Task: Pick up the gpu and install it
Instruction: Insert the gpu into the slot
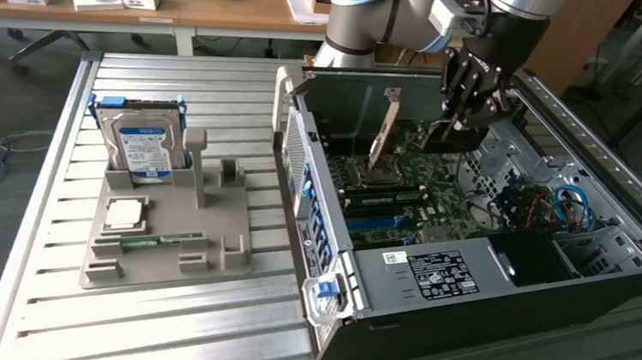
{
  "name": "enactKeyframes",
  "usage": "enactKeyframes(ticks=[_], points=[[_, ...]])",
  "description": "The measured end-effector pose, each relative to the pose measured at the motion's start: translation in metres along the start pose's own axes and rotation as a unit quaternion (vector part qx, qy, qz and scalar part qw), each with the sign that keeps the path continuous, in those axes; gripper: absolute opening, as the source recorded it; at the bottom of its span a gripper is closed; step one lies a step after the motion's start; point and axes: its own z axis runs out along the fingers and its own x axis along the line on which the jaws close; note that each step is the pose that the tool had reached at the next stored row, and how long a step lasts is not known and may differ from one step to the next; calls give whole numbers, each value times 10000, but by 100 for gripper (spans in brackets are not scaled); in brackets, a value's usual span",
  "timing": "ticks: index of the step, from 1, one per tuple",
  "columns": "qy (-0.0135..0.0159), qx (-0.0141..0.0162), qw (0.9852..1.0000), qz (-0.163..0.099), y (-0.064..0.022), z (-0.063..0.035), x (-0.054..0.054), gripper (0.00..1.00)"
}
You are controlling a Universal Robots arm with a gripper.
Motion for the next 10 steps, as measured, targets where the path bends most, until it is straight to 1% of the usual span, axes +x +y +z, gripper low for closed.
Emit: enactKeyframes(ticks=[5, 10], points=[[-1, 19, 10000, -1, 19, 65, 1, 26], [-1, 67, 10000, -2, 90, 114, 2, 26]])
